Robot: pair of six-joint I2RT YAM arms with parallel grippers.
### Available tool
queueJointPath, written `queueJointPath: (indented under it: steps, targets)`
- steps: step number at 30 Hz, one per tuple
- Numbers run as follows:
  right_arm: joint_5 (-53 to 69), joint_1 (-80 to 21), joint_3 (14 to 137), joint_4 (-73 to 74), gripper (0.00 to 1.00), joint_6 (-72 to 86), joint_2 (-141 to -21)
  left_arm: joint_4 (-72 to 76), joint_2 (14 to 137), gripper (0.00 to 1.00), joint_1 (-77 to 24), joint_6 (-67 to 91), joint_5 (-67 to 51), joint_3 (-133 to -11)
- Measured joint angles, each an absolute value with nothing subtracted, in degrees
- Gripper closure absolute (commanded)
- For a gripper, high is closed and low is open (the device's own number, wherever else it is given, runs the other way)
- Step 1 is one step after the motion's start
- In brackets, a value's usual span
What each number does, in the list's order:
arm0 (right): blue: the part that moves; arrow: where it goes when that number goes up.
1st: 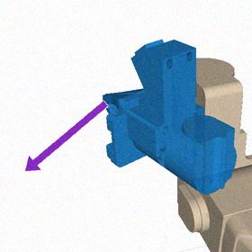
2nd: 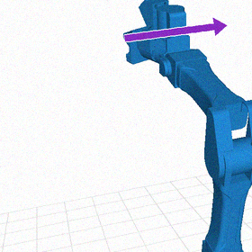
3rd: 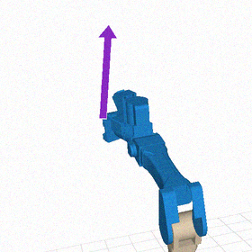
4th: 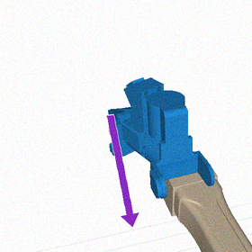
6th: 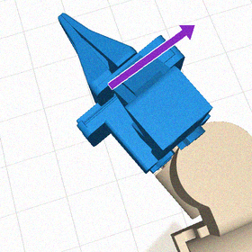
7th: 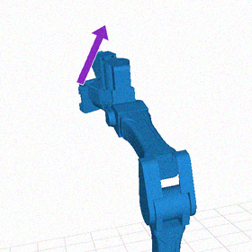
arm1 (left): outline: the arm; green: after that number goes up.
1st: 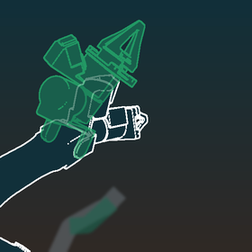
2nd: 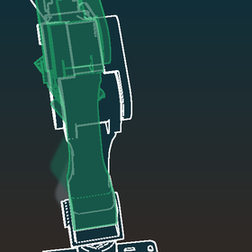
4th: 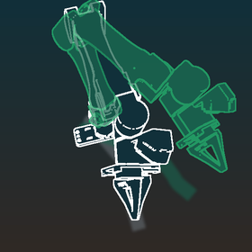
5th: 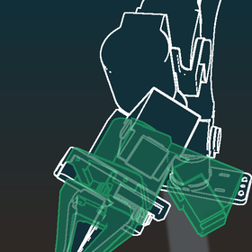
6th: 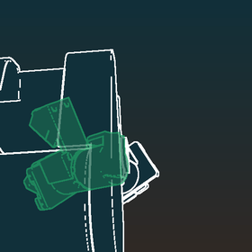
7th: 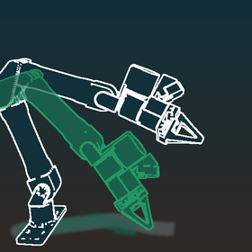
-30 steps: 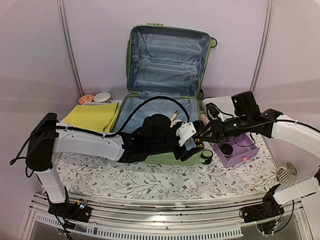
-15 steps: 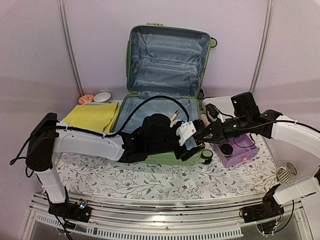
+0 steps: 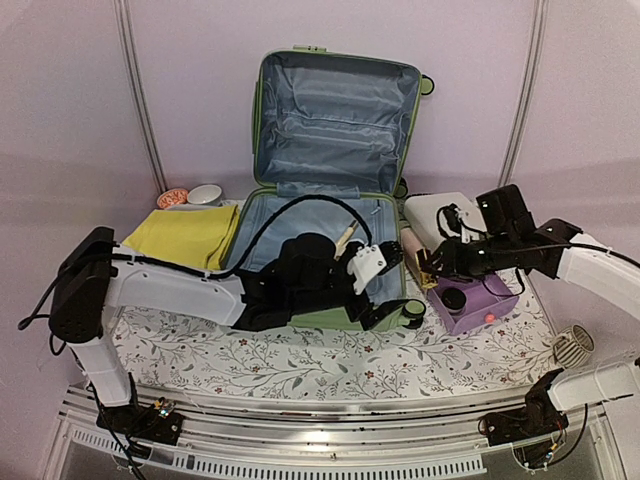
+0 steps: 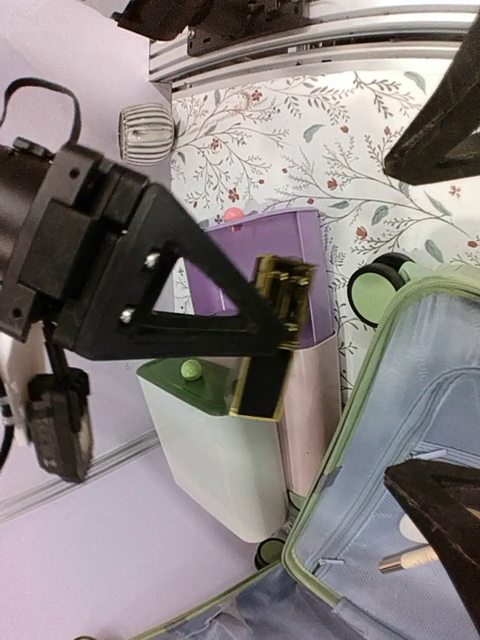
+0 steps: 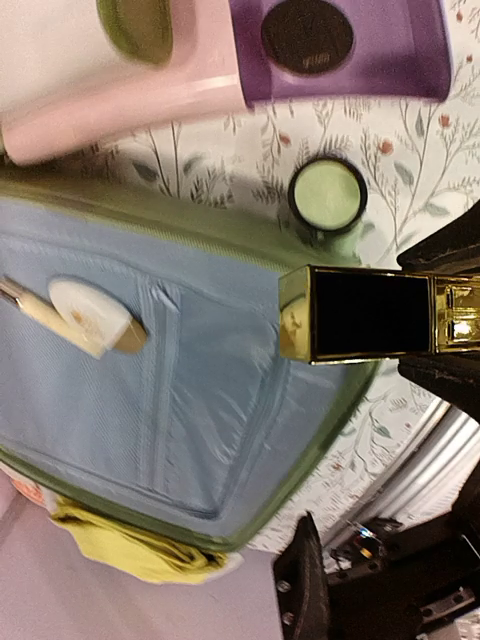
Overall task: Open, take out, and arrange the luggage
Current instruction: Pass from the left arm to the right
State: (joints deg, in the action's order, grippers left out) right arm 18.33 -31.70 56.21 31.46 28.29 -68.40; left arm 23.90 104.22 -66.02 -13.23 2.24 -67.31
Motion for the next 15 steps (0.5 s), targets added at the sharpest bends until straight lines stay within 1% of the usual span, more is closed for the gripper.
queueJointPath:
  steps: [7, 8, 11, 15]
  targets:
    - [-3.42, -28.18, 55.83, 39.09, 0.80, 33.36, -62.11, 24.16, 103.18, 0.02, -66.00, -12.40, 2.52, -66.67]
    - [-6.57, -28.05, 55.68, 40.36, 0.84, 35.00, -61.71, 24.18, 103.09, 0.02, -66.00, -12.36, 2.66, -66.67]
    - [-14.63, -27.75, 54.30, 43.11, 0.85, 39.94, -61.36, 24.23, 103.00, 0.02, -66.02, -12.25, 3.09, -66.67]
    - [-21.02, -26.24, 52.03, 45.52, 0.86, 44.51, -62.24, 24.23, 103.00, 0.02, -66.02, -12.14, 3.53, -66.67]
